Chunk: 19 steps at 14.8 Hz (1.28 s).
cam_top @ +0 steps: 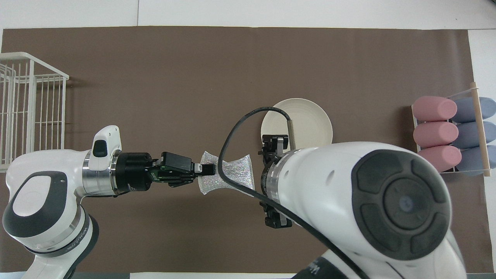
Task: Wipe plate with sponge
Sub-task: 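Grasp the sponge from the left gripper with the right gripper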
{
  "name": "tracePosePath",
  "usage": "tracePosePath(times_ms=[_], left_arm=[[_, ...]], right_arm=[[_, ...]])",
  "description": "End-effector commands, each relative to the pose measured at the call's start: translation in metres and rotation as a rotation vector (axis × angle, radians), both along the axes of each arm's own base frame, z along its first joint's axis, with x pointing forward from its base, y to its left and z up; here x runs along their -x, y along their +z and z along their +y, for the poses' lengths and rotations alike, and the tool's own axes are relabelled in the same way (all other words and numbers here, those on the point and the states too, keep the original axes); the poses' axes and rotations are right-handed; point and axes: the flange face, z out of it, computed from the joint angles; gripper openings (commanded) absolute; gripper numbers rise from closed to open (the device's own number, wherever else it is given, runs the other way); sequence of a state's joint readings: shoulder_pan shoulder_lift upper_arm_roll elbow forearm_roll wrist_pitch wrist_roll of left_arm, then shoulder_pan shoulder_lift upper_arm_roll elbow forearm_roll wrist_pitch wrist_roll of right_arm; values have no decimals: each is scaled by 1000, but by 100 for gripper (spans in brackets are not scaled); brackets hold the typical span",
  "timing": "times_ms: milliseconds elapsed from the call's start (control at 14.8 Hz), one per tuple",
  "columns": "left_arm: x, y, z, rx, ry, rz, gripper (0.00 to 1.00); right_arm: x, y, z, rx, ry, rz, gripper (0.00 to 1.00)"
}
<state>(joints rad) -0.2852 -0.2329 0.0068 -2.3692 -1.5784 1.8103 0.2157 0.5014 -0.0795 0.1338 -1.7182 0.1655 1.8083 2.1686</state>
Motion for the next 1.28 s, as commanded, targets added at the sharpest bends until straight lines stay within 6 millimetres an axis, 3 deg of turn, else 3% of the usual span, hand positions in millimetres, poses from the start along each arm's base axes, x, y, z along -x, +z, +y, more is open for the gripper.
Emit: tracePosePath(times_ms=[0, 202, 337, 1212], left_arm=[[11, 4, 3, 22, 17, -20, 0], [14, 8, 3, 29, 10, -26, 0], [14, 9, 3, 33, 5, -25, 0], [18, 9, 7, 40, -26, -21, 0]], right_arm=[[16, -14, 14, -22, -36, -22, 100], [24, -26, 47, -58, -26, -46, 100], [23, -32, 54, -67, -17, -56, 100], [13, -39, 42, -53, 10, -62, 100]])
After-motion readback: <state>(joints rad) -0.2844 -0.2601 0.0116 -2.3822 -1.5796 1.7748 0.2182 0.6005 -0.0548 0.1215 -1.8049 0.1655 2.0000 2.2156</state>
